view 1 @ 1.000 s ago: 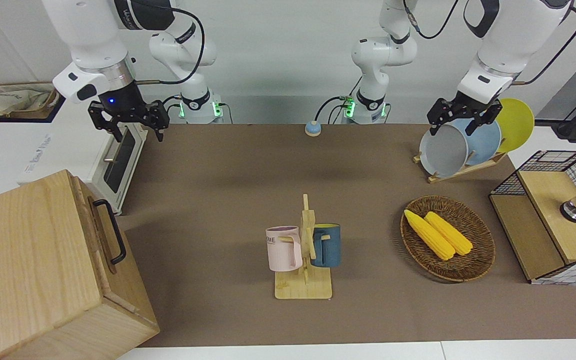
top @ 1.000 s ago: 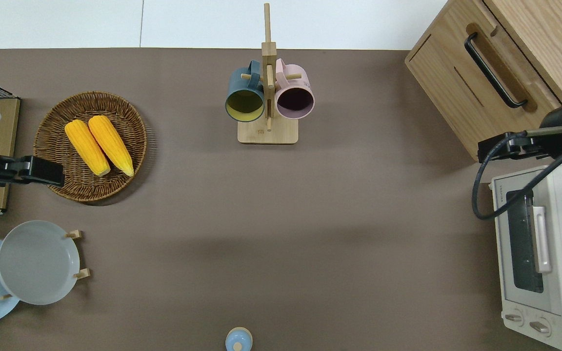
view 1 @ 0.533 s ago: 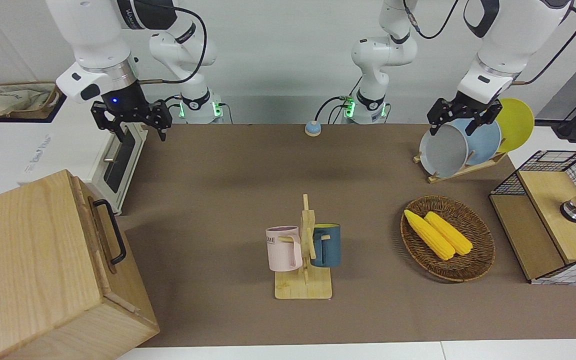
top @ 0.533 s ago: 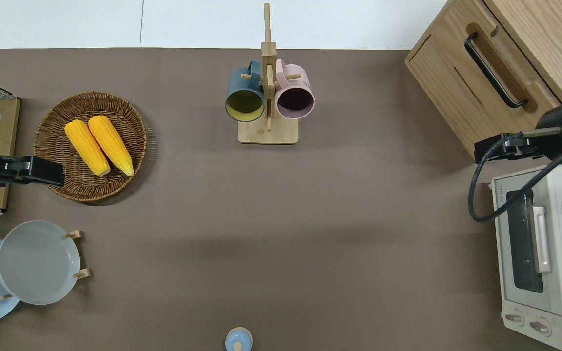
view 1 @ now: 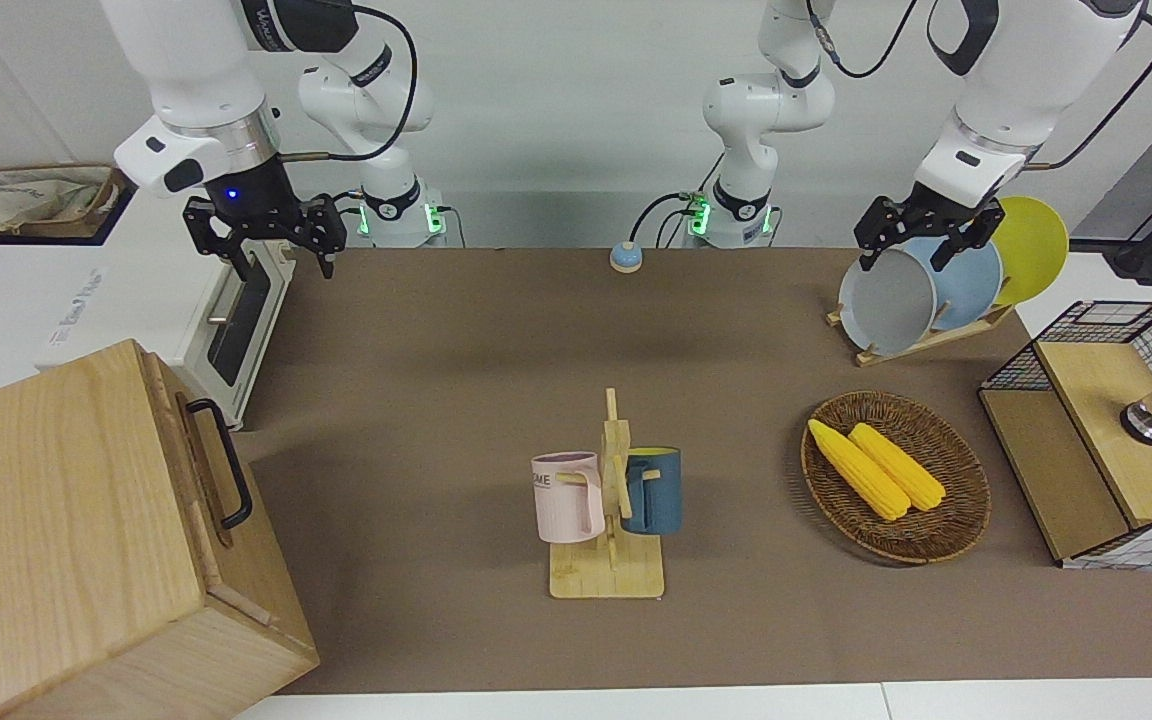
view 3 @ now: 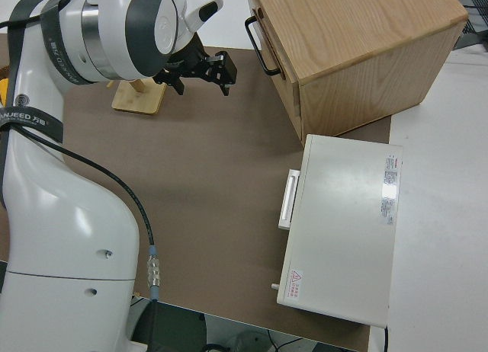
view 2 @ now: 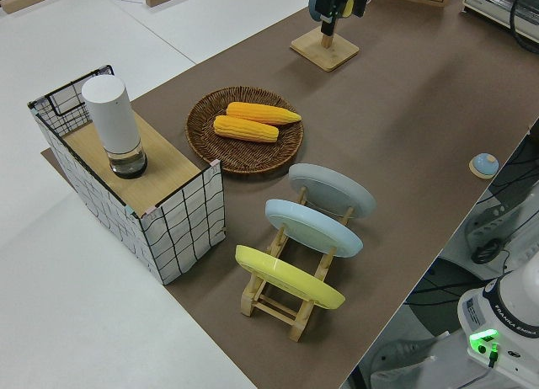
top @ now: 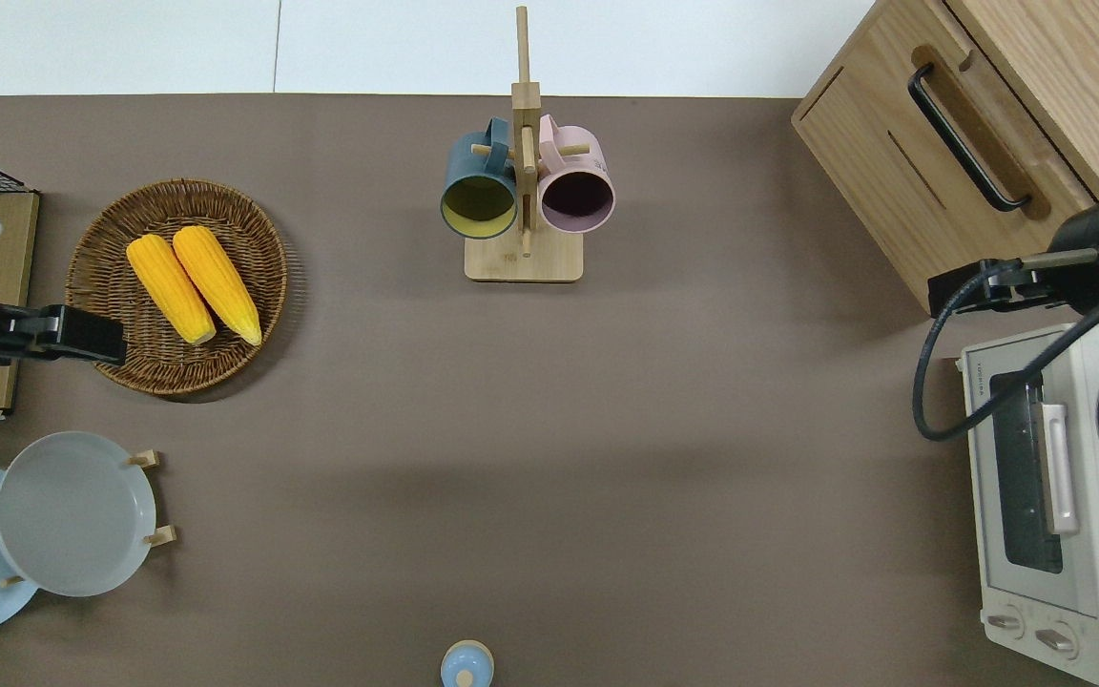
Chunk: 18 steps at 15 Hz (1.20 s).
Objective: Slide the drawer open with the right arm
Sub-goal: 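Reach the right gripper up to the black drawer handle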
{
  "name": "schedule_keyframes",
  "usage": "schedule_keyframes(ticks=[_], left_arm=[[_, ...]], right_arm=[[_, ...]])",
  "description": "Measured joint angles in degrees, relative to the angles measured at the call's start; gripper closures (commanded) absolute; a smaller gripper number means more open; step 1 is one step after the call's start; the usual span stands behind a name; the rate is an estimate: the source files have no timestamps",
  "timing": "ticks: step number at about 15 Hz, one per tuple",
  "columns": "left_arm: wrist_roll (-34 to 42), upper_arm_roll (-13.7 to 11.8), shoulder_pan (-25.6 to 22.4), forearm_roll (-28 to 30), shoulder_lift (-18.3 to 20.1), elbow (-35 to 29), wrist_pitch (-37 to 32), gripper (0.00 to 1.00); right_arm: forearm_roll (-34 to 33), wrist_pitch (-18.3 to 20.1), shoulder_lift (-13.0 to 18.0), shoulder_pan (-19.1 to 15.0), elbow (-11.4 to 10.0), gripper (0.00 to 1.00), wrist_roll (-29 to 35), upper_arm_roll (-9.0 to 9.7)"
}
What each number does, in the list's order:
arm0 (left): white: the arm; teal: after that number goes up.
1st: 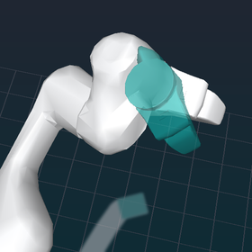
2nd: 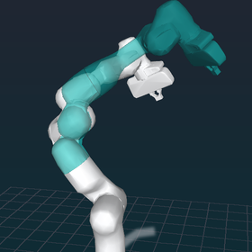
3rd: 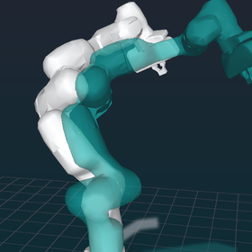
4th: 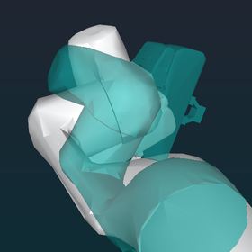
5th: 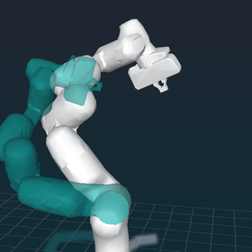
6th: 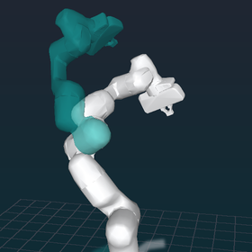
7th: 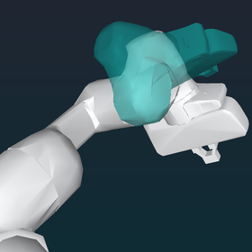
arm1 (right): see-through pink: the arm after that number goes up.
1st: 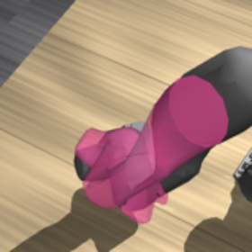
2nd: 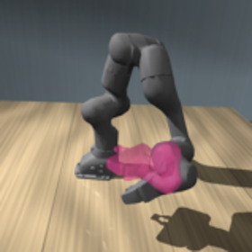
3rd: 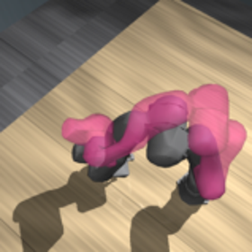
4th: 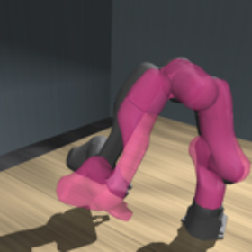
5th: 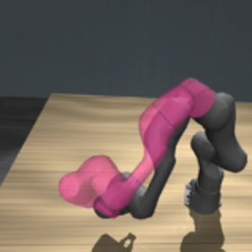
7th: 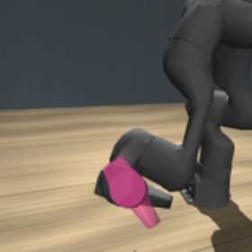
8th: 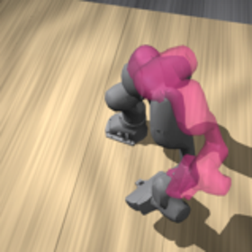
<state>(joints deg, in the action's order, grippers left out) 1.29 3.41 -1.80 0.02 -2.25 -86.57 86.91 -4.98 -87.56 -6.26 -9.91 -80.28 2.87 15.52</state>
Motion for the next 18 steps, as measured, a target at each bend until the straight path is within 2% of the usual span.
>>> schedule_keyframes(ticks=[4,9,11,14,16,18], left_arm=[[0.0,0.0,0.0,0.0,0.0,0.0,0.0,0.01],[0.0,0.0,0.0,0.0,0.0,0.0,0.0,0.01],[0.0,0.0,0.0,0.0,0.0,0.0,0.0,0.01],[0.0,0.0,0.0,0.0,0.0,0.0,0.0,0.01],[0.0,0.0,0.0,0.0,0.0,0.0,0.0,0.01],[0.0,0.0,0.0,0.0,0.0,0.0,0.0,0.01]], right_arm=[[-9.12,0.0,0.02,3.89,0.03,0.017,2.86,0.27],[-19.87,0.06,-0.55,12.1,-0.36,0.017,14.39,0.43],[-25.49,0.12,-2.55,16.48,-1.26,0.017,19.88,0.47],[-38.35,0.13,-7.32,21.07,-3.42,0.017,22.47,0.48],[-48.17,-0.19,-9.78,22.8,-6.23,0.017,22.74,0.47],[-53.67,-1.48,-10.82,23.35,-8.68,0.017,22.95,0.48]])
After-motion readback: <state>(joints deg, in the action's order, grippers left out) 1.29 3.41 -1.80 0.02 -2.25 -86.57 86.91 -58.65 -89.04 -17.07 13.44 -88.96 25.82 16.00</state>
